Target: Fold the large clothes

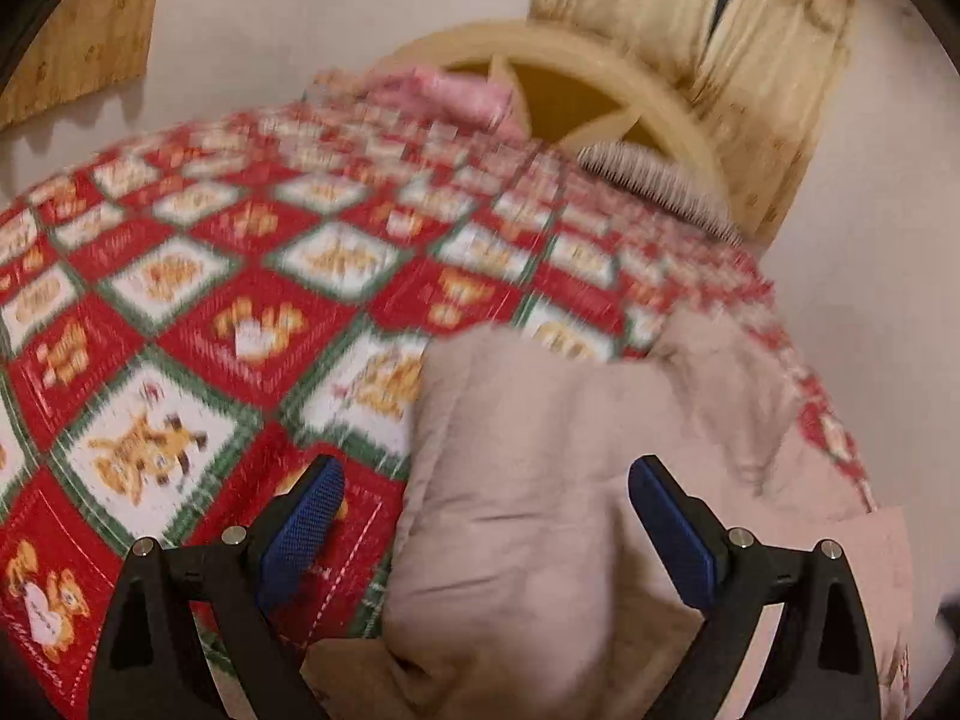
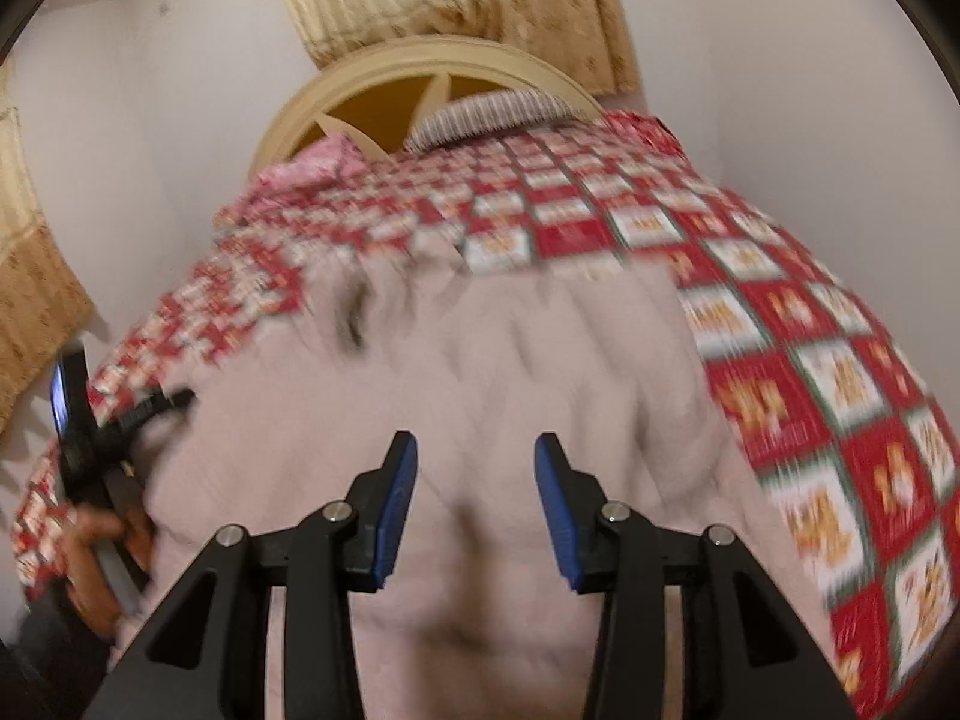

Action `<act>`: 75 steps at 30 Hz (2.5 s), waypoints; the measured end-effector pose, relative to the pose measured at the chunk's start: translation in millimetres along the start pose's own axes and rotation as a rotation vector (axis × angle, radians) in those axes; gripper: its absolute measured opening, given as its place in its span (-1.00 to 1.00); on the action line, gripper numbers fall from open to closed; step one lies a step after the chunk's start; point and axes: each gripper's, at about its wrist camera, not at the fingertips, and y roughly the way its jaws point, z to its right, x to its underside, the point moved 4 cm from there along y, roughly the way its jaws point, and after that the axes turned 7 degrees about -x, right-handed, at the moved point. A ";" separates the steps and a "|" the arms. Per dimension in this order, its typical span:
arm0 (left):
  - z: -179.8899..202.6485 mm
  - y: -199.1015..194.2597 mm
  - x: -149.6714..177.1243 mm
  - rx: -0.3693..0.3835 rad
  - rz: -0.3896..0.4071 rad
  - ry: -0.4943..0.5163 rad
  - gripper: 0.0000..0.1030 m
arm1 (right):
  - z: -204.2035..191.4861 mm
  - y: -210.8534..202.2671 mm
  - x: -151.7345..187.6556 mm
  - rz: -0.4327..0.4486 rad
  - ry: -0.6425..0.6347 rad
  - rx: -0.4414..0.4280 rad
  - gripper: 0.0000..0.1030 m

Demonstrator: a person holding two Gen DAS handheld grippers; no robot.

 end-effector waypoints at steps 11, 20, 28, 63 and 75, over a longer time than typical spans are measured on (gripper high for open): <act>15.0 -10.6 -6.7 0.094 0.067 0.059 0.88 | -13.6 142.0 -102.3 -0.154 0.097 -0.075 0.09; 8.5 2.7 -3.7 0.103 -0.001 0.013 0.88 | -21.8 257.2 -120.9 -0.355 0.116 0.008 0.25; 4.7 9.5 -1.8 0.106 -0.035 -0.015 0.88 | -37.6 298.4 -105.9 -0.519 -0.006 0.109 0.37; 7.8 14.0 -0.5 0.118 -0.048 0.007 0.88 | 17.8 179.0 -112.1 -0.187 0.192 0.012 0.18; 9.6 12.4 -0.9 0.129 -0.040 0.014 0.88 | 54.6 181.1 -41.4 -0.320 0.132 0.153 -0.85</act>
